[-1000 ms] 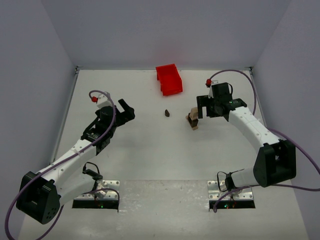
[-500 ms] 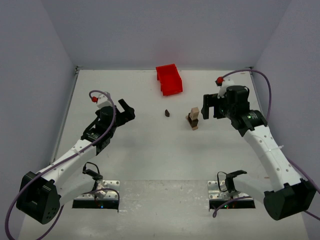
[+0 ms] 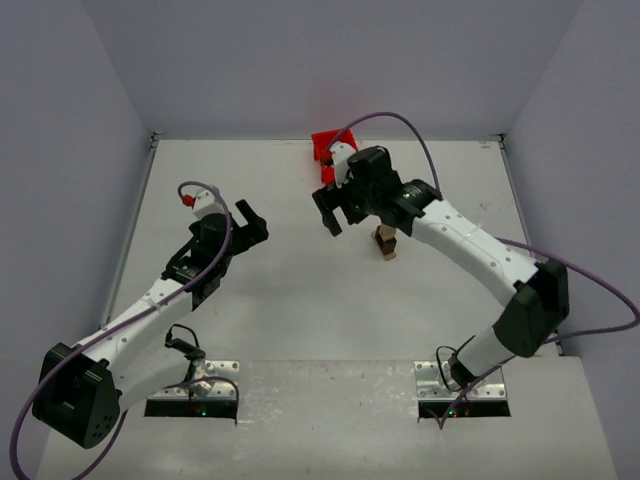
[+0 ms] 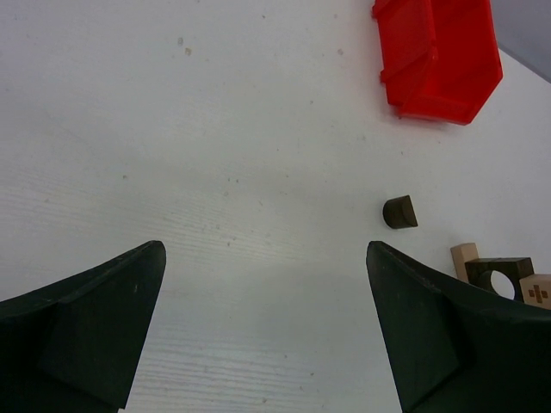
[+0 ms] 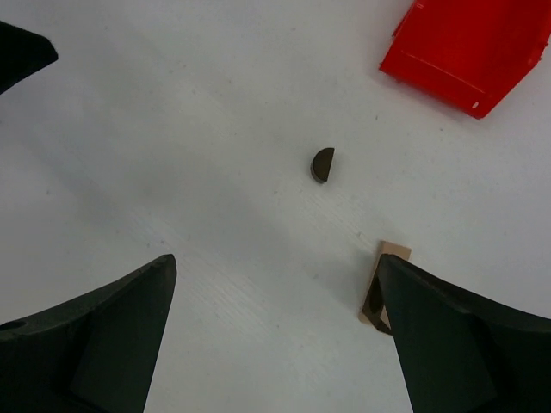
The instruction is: Build the wood block tower
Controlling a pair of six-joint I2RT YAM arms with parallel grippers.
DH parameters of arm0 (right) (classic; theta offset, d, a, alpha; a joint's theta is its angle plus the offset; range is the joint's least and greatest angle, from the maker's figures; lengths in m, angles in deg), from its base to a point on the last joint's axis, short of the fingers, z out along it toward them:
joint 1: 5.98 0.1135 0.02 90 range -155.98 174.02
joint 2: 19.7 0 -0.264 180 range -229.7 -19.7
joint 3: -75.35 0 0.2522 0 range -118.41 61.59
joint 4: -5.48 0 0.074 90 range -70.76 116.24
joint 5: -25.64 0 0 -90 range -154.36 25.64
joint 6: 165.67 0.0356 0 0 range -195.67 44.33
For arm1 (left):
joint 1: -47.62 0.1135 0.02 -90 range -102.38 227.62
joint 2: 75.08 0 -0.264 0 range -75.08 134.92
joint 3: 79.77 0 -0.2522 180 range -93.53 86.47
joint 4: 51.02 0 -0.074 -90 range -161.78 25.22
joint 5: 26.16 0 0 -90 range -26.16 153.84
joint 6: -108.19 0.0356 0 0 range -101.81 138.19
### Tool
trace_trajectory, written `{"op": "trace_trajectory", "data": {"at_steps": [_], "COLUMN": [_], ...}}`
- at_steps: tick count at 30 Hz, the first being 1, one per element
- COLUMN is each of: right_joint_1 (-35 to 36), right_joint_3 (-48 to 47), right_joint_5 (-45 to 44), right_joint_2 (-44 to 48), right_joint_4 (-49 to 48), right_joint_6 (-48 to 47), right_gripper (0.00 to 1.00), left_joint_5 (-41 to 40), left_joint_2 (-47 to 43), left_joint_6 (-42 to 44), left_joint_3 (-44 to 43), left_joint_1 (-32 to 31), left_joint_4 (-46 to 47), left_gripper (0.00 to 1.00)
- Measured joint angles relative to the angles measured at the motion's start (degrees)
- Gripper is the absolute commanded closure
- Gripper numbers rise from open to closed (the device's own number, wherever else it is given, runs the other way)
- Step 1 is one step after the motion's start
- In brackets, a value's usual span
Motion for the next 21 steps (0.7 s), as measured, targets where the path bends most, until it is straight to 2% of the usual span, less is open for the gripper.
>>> {"op": "trace_trajectory", "data": {"at_steps": [9, 14, 15, 18, 20, 21], "right_joint_1": [0.09, 0.09, 0.08, 0.02, -0.03, -0.08], "right_joint_3": [-12.19, -17.26, -17.59, -18.13, -18.24, -18.42], "right_joint_5": [-5.48, -7.04, -7.32, -7.76, -8.39, -8.45], "right_joint_2": [-25.91, -35.91, -37.28, -40.17, -41.15, -41.27], "right_joint_4": [4.11, 4.28, 4.38, 4.67, 4.81, 4.92], "right_joint_6": [0.34, -0.04, -0.04, 0.03, 0.21, 0.37], "right_gripper": [0.04, 0.25, 0.26, 0.34, 0.45, 0.45], "left_joint_5": [-0.22, -0.24, -0.24, -0.24, -0.24, -0.24], "left_joint_2": [-0.15, -0.16, -0.16, -0.16, -0.16, -0.16], "left_joint_6": [-0.34, -0.35, -0.34, -0.32, -0.34, -0.32], "left_joint_3": [0.00, 0.00, 0.00, 0.00, 0.00, 0.00], "left_joint_1": [0.00, 0.00, 0.00, 0.00, 0.00, 0.00], "left_joint_4": [-0.33, -0.34, -0.31, -0.34, -0.34, -0.34], "left_gripper": [0.00, 0.00, 0.00, 0.00, 0.00, 0.00]}}
